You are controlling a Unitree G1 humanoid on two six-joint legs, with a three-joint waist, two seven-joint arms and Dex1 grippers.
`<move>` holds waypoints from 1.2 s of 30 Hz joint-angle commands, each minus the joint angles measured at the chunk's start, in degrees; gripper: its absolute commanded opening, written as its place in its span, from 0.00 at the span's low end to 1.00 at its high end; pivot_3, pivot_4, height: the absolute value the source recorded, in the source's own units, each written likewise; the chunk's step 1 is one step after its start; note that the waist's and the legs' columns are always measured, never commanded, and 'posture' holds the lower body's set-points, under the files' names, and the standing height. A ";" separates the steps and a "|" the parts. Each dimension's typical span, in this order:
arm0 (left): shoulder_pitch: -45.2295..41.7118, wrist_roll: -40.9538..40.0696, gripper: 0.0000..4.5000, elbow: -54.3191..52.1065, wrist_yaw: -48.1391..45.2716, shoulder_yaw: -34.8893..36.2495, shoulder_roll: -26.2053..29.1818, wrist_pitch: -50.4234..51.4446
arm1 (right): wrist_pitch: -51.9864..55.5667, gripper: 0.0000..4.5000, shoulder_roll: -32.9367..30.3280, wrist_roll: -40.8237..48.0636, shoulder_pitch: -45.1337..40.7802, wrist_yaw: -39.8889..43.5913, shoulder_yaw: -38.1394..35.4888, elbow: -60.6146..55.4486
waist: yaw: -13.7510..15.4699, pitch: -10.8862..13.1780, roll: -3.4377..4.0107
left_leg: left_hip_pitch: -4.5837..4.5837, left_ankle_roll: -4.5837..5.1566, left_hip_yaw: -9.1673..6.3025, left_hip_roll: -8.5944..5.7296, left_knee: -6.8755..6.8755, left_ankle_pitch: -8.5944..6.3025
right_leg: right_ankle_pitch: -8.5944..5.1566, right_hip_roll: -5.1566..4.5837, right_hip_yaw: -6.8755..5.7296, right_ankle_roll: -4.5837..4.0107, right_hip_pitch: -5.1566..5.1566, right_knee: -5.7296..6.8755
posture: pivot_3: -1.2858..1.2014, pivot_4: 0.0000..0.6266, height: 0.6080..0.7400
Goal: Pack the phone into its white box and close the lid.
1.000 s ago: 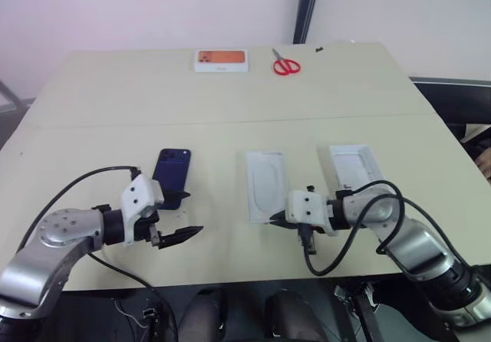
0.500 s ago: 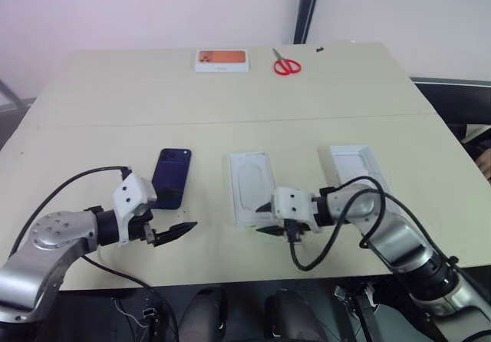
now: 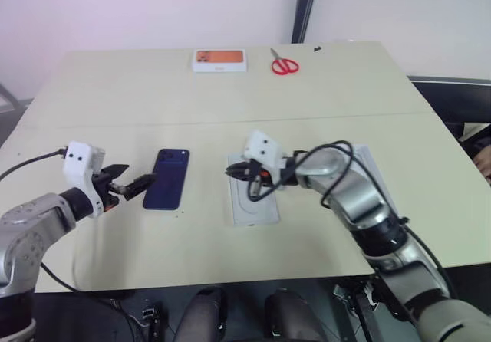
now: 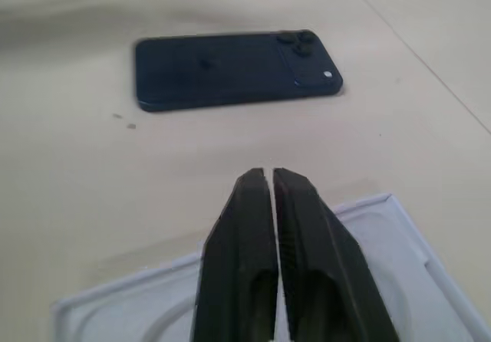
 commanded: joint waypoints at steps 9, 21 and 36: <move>-18.43 -4.00 1.00 15.03 7.00 -0.50 -0.57 28.90 | -12.10 0.01 11.17 -14.50 -7.87 -7.06 10.74 19.89 | -0.27 -0.05 -0.11 | -0.01 -0.42 -0.02 -0.03 0.04 0.24 | 0.00 0.01 -0.03 0.00 -0.12 0.11 | 0.52 0.24 1.00; -21.73 -8.20 1.00 18.30 6.54 -3.59 -6.69 36.51 | -18.10 0.01 17.35 -18.72 -7.33 -5.76 12.64 25.28 | -0.02 -0.08 -0.08 | 0.06 -0.49 -0.04 -0.03 0.03 0.28 | 0.00 0.00 -0.04 0.00 -0.16 0.12 | 0.52 0.24 1.00; -23.15 -16.38 1.00 21.37 13.14 3.78 -10.27 36.51 | -19.02 0.01 17.21 -20.38 -6.88 -4.55 11.30 24.64 | 0.15 -0.13 -0.10 | 0.18 -0.48 -0.16 -0.14 0.04 0.28 | 0.00 -0.06 -0.07 0.01 -0.05 0.10 | 0.52 0.24 1.00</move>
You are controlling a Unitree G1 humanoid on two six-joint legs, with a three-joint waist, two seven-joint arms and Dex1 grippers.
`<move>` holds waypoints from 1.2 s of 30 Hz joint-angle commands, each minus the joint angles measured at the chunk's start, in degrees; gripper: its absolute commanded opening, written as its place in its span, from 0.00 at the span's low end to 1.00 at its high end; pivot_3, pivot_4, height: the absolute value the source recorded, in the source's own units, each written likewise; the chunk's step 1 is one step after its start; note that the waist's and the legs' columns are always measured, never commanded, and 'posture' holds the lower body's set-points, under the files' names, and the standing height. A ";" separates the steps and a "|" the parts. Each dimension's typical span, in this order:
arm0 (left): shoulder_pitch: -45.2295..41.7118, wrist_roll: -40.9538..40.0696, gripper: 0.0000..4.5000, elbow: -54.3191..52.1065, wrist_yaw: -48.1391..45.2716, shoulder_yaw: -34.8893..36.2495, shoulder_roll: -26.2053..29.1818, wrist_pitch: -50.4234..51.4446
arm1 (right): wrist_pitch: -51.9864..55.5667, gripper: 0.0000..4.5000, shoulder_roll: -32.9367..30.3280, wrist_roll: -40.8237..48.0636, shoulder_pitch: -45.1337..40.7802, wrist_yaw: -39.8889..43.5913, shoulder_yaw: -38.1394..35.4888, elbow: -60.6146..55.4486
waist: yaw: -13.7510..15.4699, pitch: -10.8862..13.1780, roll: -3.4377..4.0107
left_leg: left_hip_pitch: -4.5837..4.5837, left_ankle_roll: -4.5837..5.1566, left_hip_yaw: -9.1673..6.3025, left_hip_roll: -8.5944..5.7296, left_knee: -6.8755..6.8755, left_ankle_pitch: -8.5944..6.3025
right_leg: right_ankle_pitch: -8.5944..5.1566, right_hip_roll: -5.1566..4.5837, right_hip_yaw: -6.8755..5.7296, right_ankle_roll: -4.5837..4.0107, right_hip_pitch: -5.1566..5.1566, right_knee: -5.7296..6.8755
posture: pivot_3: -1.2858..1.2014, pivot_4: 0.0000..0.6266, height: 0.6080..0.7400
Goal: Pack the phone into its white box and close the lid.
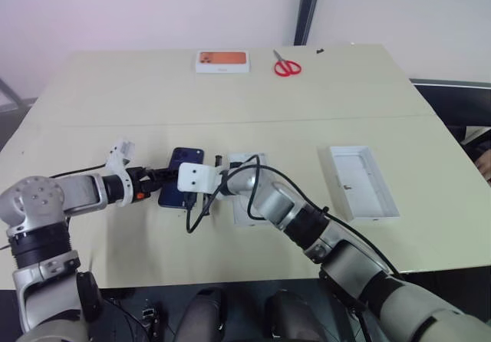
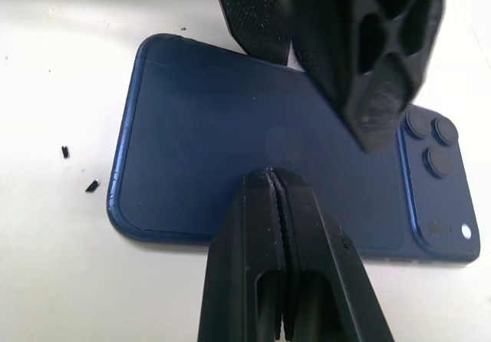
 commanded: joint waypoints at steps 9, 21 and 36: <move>-0.05 -5.28 0.61 -0.14 1.78 0.42 0.08 1.44 | -1.49 0.00 0.30 -0.76 -0.28 0.52 -1.02 -1.27 | -0.31 0.01 -0.01 | 0.00 0.00 0.00 0.00 -0.01 0.00 | 0.00 0.00 0.00 0.00 -0.02 0.00 | 0.52 0.24 1.00; 0.21 -5.84 0.61 -0.56 3.30 0.81 0.15 1.44 | 0.09 0.00 -2.51 -4.27 -3.29 0.04 -2.27 -3.26 | -0.38 0.01 -0.02 | -0.03 -0.02 0.00 0.01 -0.04 0.01 | 0.00 0.01 0.01 0.00 -0.07 0.00 | 0.52 0.24 1.00; 0.54 -5.77 0.61 -2.06 3.49 0.45 -0.76 1.44 | -6.96 0.00 -10.95 -12.86 -4.22 7.10 3.12 -6.09 | -1.24 0.01 -0.02 | -0.14 -0.06 0.01 0.02 -0.09 0.03 | 0.00 0.02 0.01 0.00 0.00 -0.02 | 0.52 0.24 1.00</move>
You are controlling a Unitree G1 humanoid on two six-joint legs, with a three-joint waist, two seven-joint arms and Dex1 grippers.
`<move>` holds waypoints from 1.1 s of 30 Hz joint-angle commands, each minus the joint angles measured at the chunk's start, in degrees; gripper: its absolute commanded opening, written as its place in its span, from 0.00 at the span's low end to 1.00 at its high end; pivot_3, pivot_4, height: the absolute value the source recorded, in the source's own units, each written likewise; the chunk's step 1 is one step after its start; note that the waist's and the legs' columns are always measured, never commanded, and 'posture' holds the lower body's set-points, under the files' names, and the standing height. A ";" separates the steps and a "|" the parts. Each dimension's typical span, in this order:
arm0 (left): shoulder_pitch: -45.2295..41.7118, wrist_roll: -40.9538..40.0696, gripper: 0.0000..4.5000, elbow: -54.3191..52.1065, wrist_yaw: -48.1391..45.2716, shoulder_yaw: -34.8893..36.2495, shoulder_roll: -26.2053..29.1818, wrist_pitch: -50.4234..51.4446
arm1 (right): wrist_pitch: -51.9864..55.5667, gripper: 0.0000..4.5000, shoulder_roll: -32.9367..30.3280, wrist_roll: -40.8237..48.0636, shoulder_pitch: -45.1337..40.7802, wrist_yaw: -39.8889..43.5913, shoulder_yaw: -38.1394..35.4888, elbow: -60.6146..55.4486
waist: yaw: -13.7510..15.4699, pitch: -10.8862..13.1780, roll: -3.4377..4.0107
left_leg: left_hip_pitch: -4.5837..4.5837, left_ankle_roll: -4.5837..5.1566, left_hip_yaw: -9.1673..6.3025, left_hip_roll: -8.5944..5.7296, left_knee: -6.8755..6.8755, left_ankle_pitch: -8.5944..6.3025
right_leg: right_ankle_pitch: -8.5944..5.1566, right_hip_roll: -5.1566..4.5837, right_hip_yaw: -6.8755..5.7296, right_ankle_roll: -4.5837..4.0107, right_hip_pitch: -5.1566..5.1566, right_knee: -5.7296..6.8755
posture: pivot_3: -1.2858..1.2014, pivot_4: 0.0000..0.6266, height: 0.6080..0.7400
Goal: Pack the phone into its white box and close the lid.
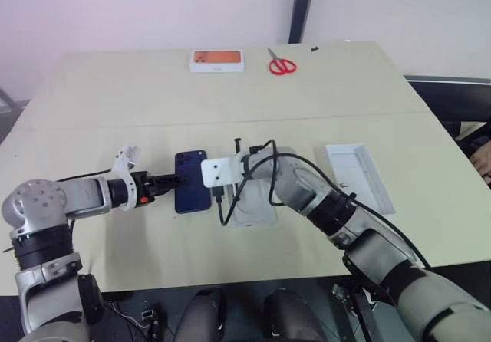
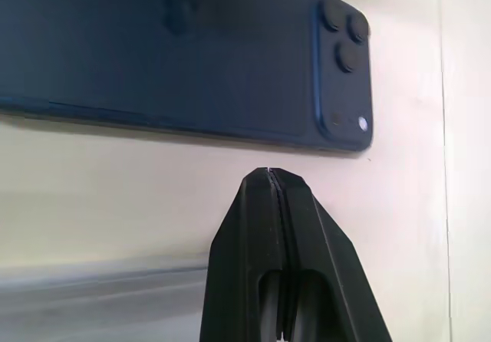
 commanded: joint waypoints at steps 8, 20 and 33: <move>0.05 -1.99 0.61 -3.06 0.53 0.74 -1.25 0.49 | -5.36 0.00 1.80 -2.42 -0.51 1.89 1.82 -0.21 | -0.29 0.00 0.00 | -0.01 -0.01 0.00 0.00 0.00 0.00 | 0.00 0.00 0.00 0.00 0.01 0.00 | 0.52 0.24 1.00; 2.03 0.34 0.61 -5.38 -0.80 3.55 1.36 -0.40 | -6.34 0.00 1.88 -4.59 -1.99 1.07 -0.98 -0.25 | -0.53 0.00 0.00 | 0.00 -0.02 -0.01 0.01 -0.02 0.01 | 0.00 0.00 -0.01 0.00 0.01 0.00 | 0.52 0.24 1.00; 3.38 2.97 0.61 -7.31 -6.02 2.41 6.68 -1.04 | -14.33 0.00 0.44 -9.50 -4.63 1.15 1.68 3.58 | -0.50 0.01 -0.01 | -0.01 -0.04 -0.01 0.02 -0.06 0.02 | 0.00 0.01 -0.01 0.00 0.00 -0.04 | 0.52 0.24 1.00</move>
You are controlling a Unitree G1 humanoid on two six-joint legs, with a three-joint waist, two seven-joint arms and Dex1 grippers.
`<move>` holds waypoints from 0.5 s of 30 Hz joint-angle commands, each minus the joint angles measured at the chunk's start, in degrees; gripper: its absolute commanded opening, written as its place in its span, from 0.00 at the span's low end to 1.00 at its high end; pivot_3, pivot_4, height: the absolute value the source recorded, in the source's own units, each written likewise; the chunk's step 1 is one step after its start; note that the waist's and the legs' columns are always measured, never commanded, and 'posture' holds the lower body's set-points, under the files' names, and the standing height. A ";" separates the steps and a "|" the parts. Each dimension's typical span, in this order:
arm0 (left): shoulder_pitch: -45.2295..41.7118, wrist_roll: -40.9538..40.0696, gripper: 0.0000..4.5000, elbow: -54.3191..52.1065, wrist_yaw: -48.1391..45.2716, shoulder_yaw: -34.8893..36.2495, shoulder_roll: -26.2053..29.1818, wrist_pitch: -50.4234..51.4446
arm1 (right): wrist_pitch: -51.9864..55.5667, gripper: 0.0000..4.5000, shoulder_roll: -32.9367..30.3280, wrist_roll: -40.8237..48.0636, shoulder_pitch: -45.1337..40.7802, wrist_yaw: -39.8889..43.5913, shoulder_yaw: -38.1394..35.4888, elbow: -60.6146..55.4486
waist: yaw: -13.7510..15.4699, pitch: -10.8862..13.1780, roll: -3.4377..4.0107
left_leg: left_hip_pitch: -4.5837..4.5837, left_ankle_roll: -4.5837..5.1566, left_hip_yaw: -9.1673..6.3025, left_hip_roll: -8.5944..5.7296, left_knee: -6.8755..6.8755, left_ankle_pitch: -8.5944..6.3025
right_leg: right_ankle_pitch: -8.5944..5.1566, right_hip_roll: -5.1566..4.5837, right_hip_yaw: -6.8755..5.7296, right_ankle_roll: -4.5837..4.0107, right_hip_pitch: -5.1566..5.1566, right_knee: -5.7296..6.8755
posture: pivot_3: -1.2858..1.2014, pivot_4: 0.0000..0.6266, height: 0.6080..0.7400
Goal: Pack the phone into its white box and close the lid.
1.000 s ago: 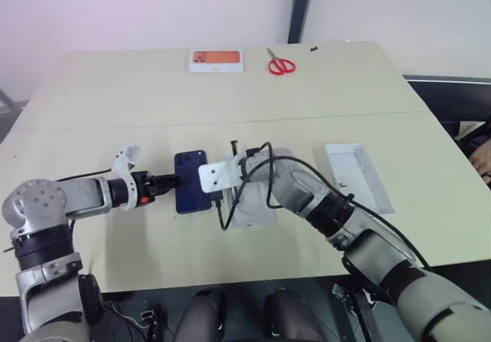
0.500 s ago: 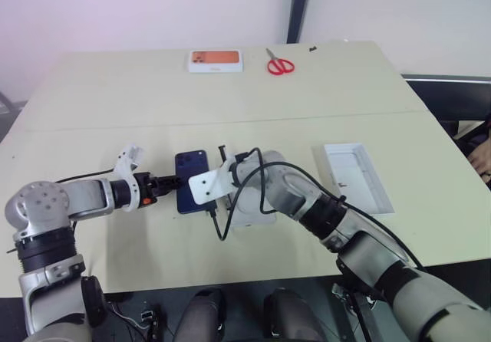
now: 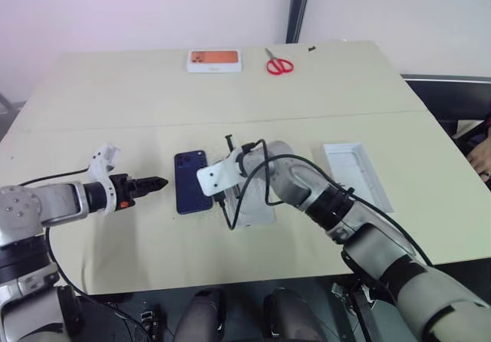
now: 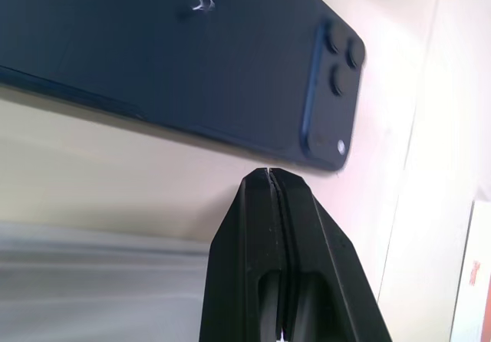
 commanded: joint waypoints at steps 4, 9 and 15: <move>-1.43 1.05 0.61 -2.41 -1.06 0.42 -0.10 -0.49 | -6.68 0.00 1.19 -3.72 -3.55 -0.46 2.89 2.55 | -0.10 0.00 0.00 | 0.00 0.00 0.00 0.00 0.00 0.00 | 0.00 0.00 0.00 0.00 0.00 0.00 | 0.52 0.24 1.00; -1.21 1.12 0.61 -3.70 -1.17 0.42 -1.22 -0.06 | -9.60 0.00 1.18 -6.10 -5.04 -1.09 3.59 5.14 | -0.05 0.00 0.00 | 0.00 0.00 0.00 0.00 0.00 0.00 | 0.00 0.00 0.00 0.00 -0.01 0.00 | 0.52 0.24 1.00; -0.86 1.54 0.61 -4.38 -1.48 0.10 -2.25 0.24 | -11.25 0.00 2.47 -4.93 -4.38 -0.35 2.47 5.86 | -0.08 0.00 0.00 | 0.00 -0.01 0.00 0.00 0.00 0.00 | 0.00 0.00 0.00 0.00 0.01 0.01 | 0.52 0.24 1.00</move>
